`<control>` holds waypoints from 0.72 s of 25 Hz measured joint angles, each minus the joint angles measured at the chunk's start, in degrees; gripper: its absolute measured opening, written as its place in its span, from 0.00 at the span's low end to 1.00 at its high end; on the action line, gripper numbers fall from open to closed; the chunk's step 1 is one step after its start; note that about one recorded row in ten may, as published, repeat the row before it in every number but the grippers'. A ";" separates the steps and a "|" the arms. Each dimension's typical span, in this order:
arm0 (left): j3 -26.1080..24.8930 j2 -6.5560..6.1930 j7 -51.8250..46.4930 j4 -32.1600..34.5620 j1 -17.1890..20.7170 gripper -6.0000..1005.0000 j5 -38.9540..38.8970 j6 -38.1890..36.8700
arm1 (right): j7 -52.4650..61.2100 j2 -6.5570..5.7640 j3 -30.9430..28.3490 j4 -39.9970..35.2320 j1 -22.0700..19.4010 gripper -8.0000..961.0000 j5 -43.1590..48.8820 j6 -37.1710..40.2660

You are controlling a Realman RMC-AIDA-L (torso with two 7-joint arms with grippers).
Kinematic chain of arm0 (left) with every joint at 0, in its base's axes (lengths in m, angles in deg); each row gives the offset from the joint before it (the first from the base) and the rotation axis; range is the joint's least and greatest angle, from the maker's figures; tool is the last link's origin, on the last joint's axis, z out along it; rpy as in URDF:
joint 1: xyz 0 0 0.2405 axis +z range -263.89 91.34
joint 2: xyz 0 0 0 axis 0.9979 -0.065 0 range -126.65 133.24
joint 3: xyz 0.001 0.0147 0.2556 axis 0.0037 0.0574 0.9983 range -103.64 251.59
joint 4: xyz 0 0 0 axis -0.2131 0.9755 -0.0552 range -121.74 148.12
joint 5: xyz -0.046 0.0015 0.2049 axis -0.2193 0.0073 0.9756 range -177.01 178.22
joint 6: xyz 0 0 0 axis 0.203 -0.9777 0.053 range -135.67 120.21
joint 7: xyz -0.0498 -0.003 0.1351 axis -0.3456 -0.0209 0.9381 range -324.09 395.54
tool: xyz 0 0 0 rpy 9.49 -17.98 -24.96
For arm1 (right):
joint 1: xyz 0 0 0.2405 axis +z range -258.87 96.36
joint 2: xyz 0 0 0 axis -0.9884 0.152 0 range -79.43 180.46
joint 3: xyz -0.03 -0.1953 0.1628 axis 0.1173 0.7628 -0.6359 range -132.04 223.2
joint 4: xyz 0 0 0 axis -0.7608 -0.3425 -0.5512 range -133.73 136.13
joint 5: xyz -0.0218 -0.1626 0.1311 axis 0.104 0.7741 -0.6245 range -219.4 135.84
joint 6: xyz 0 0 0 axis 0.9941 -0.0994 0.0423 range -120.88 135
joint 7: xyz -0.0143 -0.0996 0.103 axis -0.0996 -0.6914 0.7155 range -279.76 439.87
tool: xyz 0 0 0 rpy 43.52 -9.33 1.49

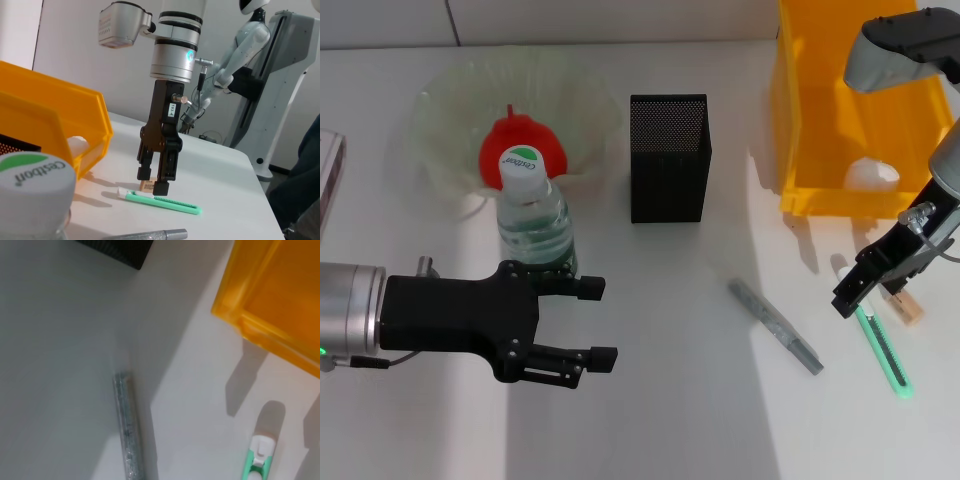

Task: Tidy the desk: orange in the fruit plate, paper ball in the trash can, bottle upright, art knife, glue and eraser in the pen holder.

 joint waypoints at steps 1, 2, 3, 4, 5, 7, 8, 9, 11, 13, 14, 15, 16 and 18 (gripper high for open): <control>0.00 0.00 0.02 0.00 0.03 0.83 0.00 0.00 | 0.07 0.00 0.00 0.00 0.12 0.80 0.13 -0.10; 0.00 0.00 0.05 0.00 0.07 0.83 0.00 0.02 | 0.31 0.00 0.11 0.03 0.31 0.80 0.59 -0.42; 0.00 0.00 0.05 0.00 0.07 0.83 0.00 0.02 | 0.31 0.00 0.11 0.03 0.31 0.80 0.59 -0.42; 0.00 0.00 0.10 0.00 0.07 0.83 0.00 0.05 | 0.47 0.00 0.38 0.04 0.39 0.79 0.86 -0.71; 0.00 0.00 0.15 0.00 0.08 0.83 0.00 0.10 | 0.65 0.00 0.70 0.06 0.46 0.79 1.10 -1.05; 0.00 0.00 0.43 0.00 0.05 0.83 0.00 0.16 | 1.08 0.00 1.99 0.24 0.79 0.79 1.21 -1.95; 0.00 0.00 0.43 0.00 0.05 0.83 0.00 0.16 | 1.08 0.00 1.99 0.24 0.79 0.79 1.21 -1.95; 0.00 0.00 0.47 0.00 0.02 0.83 0.00 0.17 | 1.16 0.00 2.20 0.27 0.91 0.79 1.21 -2.13; 0.00 0.00 0.51 0.00 -0.09 0.83 0.00 0.17 | 1.23 0.00 2.45 0.29 1.11 0.79 1.22 -2.50; 0.00 0.00 0.54 0.00 -0.20 0.83 0.00 0.17 | 1.27 0.00 2.48 0.30 1.35 0.78 1.22 -2.88; 0.00 0.00 0.56 0.00 -0.23 0.83 0.00 0.17 | 1.27 0.00 2.49 0.32 1.44 0.78 1.22 -3.01; 0.00 0.00 0.58 0.00 -0.24 0.83 -0.01 0.17 | 1.27 0.00 2.57 0.42 1.54 0.77 1.22 -3.12; 0.00 0.00 0.59 0.00 -0.24 0.83 0.00 0.17 | 1.28 0.00 2.71 0.57 1.68 0.77 1.22 -3.28; 0.00 0.00 0.59 0.00 -0.25 0.83 0.00 0.16 | 1.29 0.00 2.95 1.28 2.10 0.76 1.23 -3.57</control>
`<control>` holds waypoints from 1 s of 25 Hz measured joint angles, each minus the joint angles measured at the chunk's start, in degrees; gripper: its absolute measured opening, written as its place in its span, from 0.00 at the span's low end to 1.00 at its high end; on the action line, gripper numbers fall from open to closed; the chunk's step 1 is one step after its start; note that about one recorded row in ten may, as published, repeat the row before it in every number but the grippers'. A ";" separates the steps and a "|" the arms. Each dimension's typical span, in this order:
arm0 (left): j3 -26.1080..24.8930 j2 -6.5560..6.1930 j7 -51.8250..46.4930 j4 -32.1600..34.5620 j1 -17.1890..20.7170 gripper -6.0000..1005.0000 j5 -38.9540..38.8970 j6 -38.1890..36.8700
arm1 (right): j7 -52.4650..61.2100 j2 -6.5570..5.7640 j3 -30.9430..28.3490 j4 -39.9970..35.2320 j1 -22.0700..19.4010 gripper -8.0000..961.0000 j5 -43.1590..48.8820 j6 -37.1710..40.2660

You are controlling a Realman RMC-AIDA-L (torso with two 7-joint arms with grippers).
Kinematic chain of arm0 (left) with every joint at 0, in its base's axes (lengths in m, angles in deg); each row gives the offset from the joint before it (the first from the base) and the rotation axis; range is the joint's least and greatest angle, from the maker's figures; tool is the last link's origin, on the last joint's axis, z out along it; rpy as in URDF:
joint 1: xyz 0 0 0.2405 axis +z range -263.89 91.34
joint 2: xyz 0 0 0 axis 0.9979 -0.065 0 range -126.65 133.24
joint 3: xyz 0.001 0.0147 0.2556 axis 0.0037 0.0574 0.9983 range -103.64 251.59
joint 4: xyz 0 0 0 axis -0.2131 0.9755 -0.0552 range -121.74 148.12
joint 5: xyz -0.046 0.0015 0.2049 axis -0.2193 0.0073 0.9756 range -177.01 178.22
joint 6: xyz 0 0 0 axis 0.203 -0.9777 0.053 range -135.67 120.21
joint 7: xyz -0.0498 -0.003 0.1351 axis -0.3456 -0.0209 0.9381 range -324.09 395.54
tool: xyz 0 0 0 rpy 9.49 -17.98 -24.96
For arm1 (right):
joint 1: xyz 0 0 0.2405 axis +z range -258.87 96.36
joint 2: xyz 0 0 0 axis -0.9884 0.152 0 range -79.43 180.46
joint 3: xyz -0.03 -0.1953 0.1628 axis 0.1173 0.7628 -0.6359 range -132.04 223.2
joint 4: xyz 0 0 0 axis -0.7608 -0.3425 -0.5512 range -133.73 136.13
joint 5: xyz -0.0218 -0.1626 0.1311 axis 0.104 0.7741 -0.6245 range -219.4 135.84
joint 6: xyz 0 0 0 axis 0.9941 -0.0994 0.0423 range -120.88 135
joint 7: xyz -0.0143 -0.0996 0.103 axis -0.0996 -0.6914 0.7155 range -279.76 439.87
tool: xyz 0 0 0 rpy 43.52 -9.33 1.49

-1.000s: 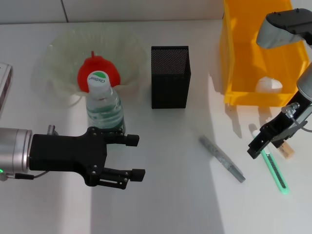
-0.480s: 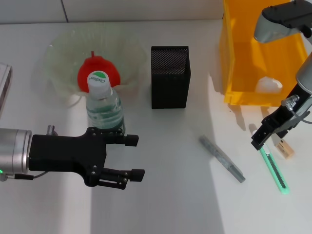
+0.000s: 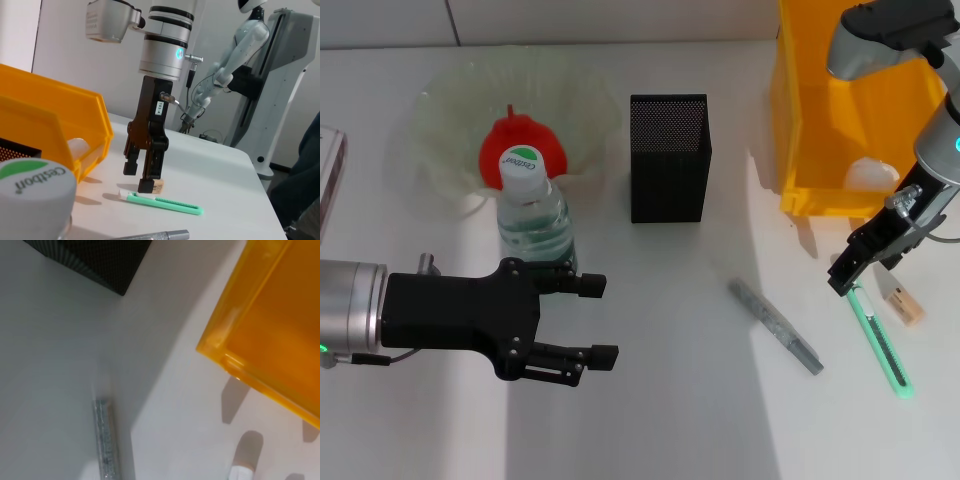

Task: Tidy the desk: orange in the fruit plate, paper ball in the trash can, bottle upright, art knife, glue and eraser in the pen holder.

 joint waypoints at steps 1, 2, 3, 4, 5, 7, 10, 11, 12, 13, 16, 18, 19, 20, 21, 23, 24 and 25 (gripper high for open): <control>0.00 0.00 0.00 0.00 0.00 0.83 0.00 0.00 | 0.00 0.00 0.08 0.38 0.24 0.76 0.00 -0.08; 0.00 0.00 0.01 0.00 -0.01 0.83 0.00 0.00 | 0.01 0.01 0.12 0.77 0.48 0.75 0.00 -0.17; 0.00 0.00 0.01 0.00 -0.01 0.83 0.00 0.00 | 0.05 0.06 0.13 1.15 0.69 0.75 0.00 -0.27; 0.00 0.00 0.02 0.00 -0.01 0.83 0.00 -0.02 | 0.34 0.14 0.17 1.60 0.92 0.75 -0.11 -0.50; 0.00 0.00 0.02 0.00 -0.01 0.83 0.00 -0.02 | 0.34 0.14 0.17 1.60 0.92 0.74 -0.11 -0.50; 0.00 0.00 0.02 0.00 0.00 0.83 0.00 -0.02 | 0.78 0.21 0.19 1.73 1.04 0.73 -0.25 -0.67; 0.00 0.00 0.02 0.00 0.02 0.83 0.00 -0.02 | 1.62 0.24 0.19 1.74 1.12 0.72 -0.28 -0.70; 0.00 0.00 0.02 0.00 0.02 0.83 0.00 -0.02 | 2.05 0.25 0.18 1.75 1.10 0.72 -0.28 -0.69; 0.00 0.00 0.02 0.00 0.03 0.83 0.00 -0.02 | 2.58 0.26 0.20 1.75 0.99 0.72 -0.21 -0.70; 0.00 -0.01 0.02 0.00 0.03 0.83 0.00 -0.02 | 3.18 0.26 0.38 1.75 0.85 0.71 -0.13 -0.70; 0.00 -0.07 0.04 0.00 0.05 0.83 0.00 -0.01 | 5.27 0.26 1.72 1.63 0.20 0.65 0.00 -0.80; 0.00 -0.07 0.04 0.00 0.05 0.83 0.00 -0.01 | 6.74 0.27 2.86 1.38 -0.39 0.59 0.05 -1.26; 0.00 -0.10 0.13 0.00 0.06 0.83 0.01 0.16 | 7.32 0.27 3.27 1.28 -0.69 0.56 0.07 -1.52; 0.00 -0.10 0.13 0.00 0.06 0.83 0.01 0.16 | 7.87 0.27 3.58 1.27 -0.98 0.56 0.08 -1.92; 0.00 -0.15 0.19 0.00 0.05 0.83 0.03 0.36 | 8.29 0.27 3.69 1.26 -1.22 0.56 0.08 -2.29; 0.00 -0.17 0.63 0.00 -0.08 0.83 0.39 0.69 | 8.76 0.28 3.73 1.25 -1.54 0.56 0.08 -2.89; 0.00 -0.17 1.00 0.00 -0.19 0.83 0.62 0.82 | 8.92 0.33 3.74 1.24 -1.62 0.56 0.02 -3.37; 0.00 -0.17 1.00 0.00 -0.19 0.83 0.62 0.82 | 8.92 0.33 3.74 1.24 -1.62 0.56 0.02 -3.37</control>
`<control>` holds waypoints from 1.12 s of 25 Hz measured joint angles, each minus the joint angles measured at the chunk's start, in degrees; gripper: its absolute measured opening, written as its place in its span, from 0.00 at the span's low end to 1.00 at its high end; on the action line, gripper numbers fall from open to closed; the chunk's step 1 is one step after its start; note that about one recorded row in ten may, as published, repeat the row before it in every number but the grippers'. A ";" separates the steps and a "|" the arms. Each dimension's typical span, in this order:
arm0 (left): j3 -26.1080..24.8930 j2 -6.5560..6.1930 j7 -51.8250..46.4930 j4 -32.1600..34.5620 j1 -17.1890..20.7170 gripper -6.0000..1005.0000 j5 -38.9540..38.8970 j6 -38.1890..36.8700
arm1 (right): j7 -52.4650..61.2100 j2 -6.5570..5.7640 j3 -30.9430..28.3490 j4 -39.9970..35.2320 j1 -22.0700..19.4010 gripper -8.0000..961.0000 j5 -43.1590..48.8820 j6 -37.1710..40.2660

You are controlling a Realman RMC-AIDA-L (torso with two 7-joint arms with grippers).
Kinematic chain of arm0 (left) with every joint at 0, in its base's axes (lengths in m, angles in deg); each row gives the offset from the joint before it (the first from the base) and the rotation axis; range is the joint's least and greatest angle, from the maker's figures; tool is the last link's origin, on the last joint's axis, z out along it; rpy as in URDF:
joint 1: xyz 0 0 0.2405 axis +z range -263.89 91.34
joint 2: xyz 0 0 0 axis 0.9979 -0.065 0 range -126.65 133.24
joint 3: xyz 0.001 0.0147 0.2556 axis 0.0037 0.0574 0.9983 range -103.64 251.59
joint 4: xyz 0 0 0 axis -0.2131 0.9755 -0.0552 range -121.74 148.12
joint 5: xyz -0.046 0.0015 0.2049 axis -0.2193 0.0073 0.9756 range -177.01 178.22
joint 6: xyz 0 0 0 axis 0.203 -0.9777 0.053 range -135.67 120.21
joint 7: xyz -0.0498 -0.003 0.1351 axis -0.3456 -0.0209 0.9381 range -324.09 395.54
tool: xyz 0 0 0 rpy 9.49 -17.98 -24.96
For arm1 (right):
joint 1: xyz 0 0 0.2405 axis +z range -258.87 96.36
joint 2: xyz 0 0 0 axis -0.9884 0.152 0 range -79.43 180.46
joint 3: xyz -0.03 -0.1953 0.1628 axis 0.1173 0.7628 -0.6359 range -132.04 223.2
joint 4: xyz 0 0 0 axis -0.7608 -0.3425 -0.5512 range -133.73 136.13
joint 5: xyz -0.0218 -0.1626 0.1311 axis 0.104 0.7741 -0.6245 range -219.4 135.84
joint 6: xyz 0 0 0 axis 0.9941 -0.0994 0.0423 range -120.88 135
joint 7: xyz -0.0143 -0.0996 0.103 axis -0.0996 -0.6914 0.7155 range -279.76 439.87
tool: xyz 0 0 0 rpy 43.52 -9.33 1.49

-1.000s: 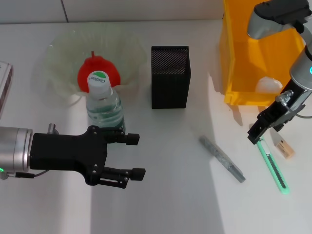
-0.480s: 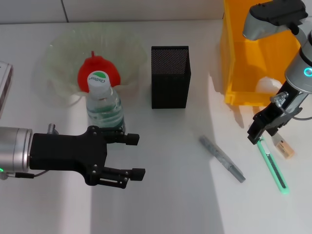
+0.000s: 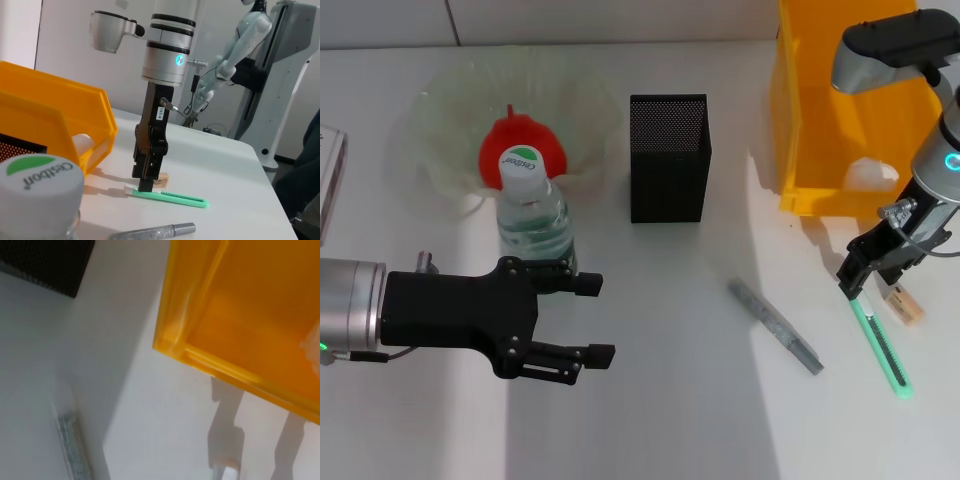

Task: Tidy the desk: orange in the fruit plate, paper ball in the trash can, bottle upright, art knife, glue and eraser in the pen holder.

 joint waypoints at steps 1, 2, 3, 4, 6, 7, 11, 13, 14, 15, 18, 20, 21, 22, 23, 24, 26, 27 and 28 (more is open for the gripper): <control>0.00 0.01 0.20 0.00 -0.03 0.83 0.09 0.05 | 0.06 0.01 0.00 -0.07 -0.01 0.56 -0.08 -0.11; 0.00 0.01 0.20 0.00 -0.03 0.83 0.09 0.05 | 0.10 0.02 0.00 -0.20 -0.01 0.56 -0.15 -0.18; 0.00 0.02 0.51 0.00 -0.05 0.83 0.13 0.20 | 0.12 0.02 0.00 -0.33 -0.01 0.56 -0.18 -0.20; 0.00 0.03 0.61 0.00 -0.05 0.83 0.13 0.26 | 0.15 0.02 0.00 -0.61 0.08 0.56 -0.23 -0.22; 0.00 0.04 0.69 0.00 -0.05 0.83 0.13 0.32 | 0.15 0.03 0.00 -0.62 0.20 0.56 -0.26 -0.23; 0.00 0.04 0.69 0.00 -0.05 0.83 0.13 0.32 | 0.16 0.03 0.00 -0.63 0.35 0.56 -0.28 -0.23; 0.00 0.07 0.72 0.00 -0.02 0.83 0.13 0.60 | 0.18 0.03 0.00 -0.62 0.65 0.56 -0.31 -0.56; 0.00 0.08 0.72 0.00 0.01 0.83 0.13 0.64 | 0.18 0.03 0.00 -0.38 0.75 0.56 -0.33 -0.86; 0.00 0.08 0.72 0.00 0.04 0.83 0.13 0.65 | 0.20 0.03 0.00 -0.13 0.81 0.56 -0.34 -1.01; 0.00 0.08 0.72 0.00 0.04 0.83 0.13 0.65 | 0.20 0.03 0.00 -0.13 0.81 0.56 -0.34 -1.01; 0.00 0.08 0.72 0.00 0.08 0.83 0.13 0.65 | 0.22 0.09 0.08 0.02 0.83 0.56 -0.36 -1.06; 0.00 0.08 1.07 0.00 0.10 0.83 0.12 0.66 | 0.41 0.13 0.50 0.03 0.89 0.56 -0.38 -1.07; 0.00 0.09 1.17 0.00 0.10 0.83 0.12 0.66 | 0.59 0.16 0.87 0.04 0.92 0.56 -0.38 -1.08; 0.00 0.08 1.24 0.00 0.10 0.83 0.11 0.66 | 0.77 0.18 1.29 0.05 0.94 0.56 -0.38 -1.08; 0.00 0.08 1.27 0.00 0.10 0.83 0.10 0.66 | 0.94 0.18 1.71 0.06 0.94 0.56 -0.38 -1.08; 0.00 0.08 1.28 0.00 0.09 0.83 0.09 0.66 | 1.08 0.22 2.19 0.08 0.95 0.56 -0.39 -1.08; 0.00 0.08 1.28 0.00 0.10 0.83 0.09 0.66 | 1.13 0.24 2.31 0.10 0.95 0.54 -0.41 -1.11; 0.00 0.08 1.29 0.00 0.11 0.83 0.09 0.66 | 1.14 0.26 2.39 0.13 0.95 0.53 -0.45 -1.20; 0.00 0.08 1.29 0.00 0.14 0.83 0.08 0.66 | 1.15 0.27 2.52 0.15 0.94 0.52 -0.55 -1.32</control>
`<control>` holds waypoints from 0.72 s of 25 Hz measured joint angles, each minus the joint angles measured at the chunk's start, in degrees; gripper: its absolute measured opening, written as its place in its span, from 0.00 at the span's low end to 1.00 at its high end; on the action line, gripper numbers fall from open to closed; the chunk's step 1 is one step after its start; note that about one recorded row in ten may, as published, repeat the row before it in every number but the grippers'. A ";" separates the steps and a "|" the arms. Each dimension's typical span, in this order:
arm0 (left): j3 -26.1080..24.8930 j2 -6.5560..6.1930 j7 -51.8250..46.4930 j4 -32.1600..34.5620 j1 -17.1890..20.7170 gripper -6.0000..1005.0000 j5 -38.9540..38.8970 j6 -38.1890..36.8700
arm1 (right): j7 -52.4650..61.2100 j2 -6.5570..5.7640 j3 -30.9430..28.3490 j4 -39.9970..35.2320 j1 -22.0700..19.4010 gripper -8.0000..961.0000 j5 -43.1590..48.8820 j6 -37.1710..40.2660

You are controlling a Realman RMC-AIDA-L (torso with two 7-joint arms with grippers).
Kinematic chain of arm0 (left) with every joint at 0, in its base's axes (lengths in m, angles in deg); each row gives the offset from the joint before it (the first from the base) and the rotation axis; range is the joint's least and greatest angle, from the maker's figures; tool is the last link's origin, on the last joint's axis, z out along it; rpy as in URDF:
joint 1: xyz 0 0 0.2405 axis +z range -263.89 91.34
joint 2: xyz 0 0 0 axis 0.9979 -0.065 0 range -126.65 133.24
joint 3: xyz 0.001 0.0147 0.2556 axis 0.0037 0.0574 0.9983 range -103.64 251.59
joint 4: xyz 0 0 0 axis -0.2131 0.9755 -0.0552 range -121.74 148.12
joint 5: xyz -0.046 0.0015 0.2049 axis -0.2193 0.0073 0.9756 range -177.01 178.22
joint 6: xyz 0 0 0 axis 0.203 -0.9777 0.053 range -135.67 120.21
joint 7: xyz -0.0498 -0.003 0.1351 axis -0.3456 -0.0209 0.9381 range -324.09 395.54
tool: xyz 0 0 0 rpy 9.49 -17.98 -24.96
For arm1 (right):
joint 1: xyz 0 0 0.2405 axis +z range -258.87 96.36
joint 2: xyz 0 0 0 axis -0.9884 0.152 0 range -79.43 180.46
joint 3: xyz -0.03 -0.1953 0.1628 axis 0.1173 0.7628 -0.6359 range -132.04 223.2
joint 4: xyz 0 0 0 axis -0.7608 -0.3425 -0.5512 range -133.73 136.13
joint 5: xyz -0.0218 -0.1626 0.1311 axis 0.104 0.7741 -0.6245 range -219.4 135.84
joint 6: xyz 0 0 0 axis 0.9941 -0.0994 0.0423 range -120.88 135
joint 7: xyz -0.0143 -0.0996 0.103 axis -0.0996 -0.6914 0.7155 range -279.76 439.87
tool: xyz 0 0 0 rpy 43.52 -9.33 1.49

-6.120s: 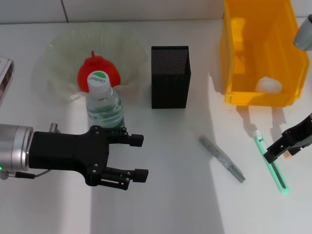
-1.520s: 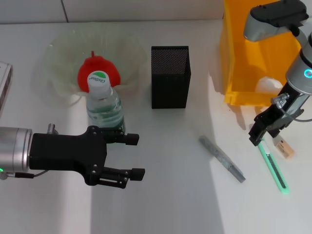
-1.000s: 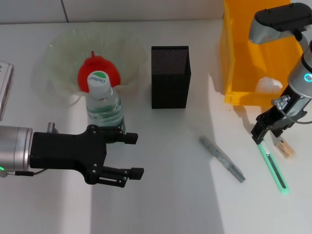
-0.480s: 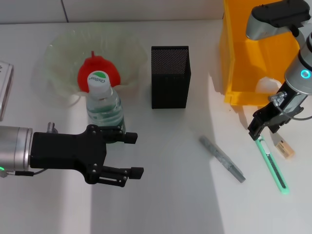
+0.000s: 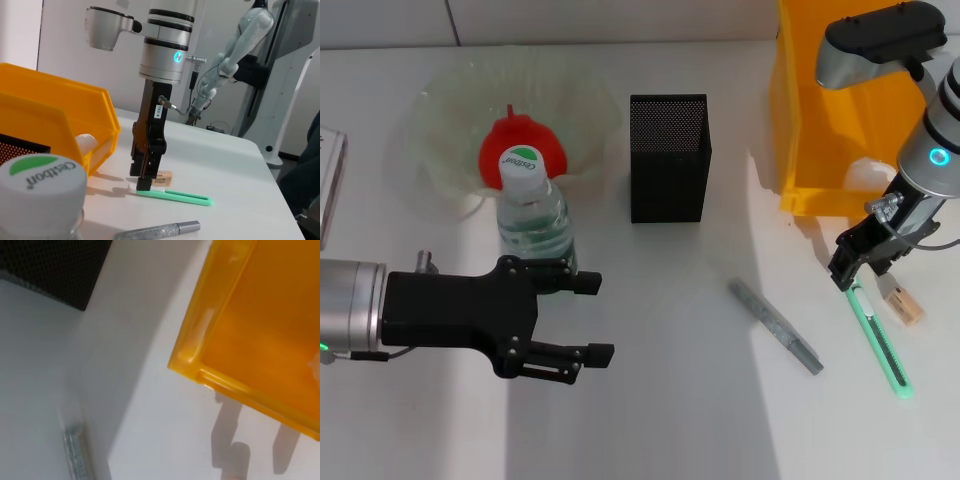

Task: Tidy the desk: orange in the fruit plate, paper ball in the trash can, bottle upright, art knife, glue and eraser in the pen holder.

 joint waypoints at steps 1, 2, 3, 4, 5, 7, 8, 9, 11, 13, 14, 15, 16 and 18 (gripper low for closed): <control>0.00 0.00 0.01 0.00 0.08 0.83 0.00 0.00 | 0.01 0.01 0.33 0.00 -0.12 0.51 -0.29 -0.22; 0.00 0.00 0.01 0.00 0.08 0.83 0.00 0.00 | 0.01 0.01 0.33 0.00 -0.12 0.50 -0.29 -0.22; 0.00 0.00 0.01 0.00 0.11 0.83 0.00 0.00 | 0.02 0.02 0.48 0.01 -0.21 0.50 -0.45 -0.30; 0.00 0.00 0.01 0.00 0.15 0.83 0.00 0.00 | 0.02 0.02 0.57 0.01 -0.25 0.49 -0.61 -0.37; 0.00 0.00 0.01 0.00 0.18 0.83 0.00 0.01 | 0.03 0.02 0.60 0.02 -0.29 0.48 -0.73 -0.44; 0.00 0.00 0.02 0.00 0.21 0.83 0.00 0.07 | 0.02 0.02 0.60 0.18 -0.35 0.45 -1.04 -0.59; 0.00 0.00 0.02 0.00 0.23 0.83 0.00 0.14 | 0.02 0.02 0.60 0.33 -0.36 0.44 -1.20 -0.64; 0.00 0.00 0.02 0.00 0.25 0.83 0.00 0.25 | 0.02 0.02 0.59 0.47 -0.37 0.43 -1.35 -0.68; 0.01 0.00 0.02 0.00 0.29 0.83 0.13 0.55 | 0.02 0.02 0.58 0.73 -0.39 0.43 -1.41 -0.79; 0.15 0.01 0.02 0.00 0.31 0.83 0.54 0.85 | 0.02 0.02 0.58 0.93 -0.38 0.43 -1.41 -0.90; 0.22 0.02 0.02 0.00 0.31 0.83 0.62 0.91 | 0.02 0.02 0.58 1.16 -0.34 0.43 -1.41 -1.01; 0.40 0.05 0.02 0.00 0.31 0.83 0.72 1.01 | 0.02 0.02 0.57 1.44 -0.27 0.43 -1.41 -1.09; 0.64 0.06 0.02 0.00 0.31 0.83 0.74 1.12 | 0.02 0.02 0.56 1.79 -0.14 0.43 -1.41 -1.20; 0.66 0.06 0.02 0.00 0.31 0.83 0.75 1.16 | 0.02 0.02 0.55 1.90 -0.11 0.43 -1.41 -1.23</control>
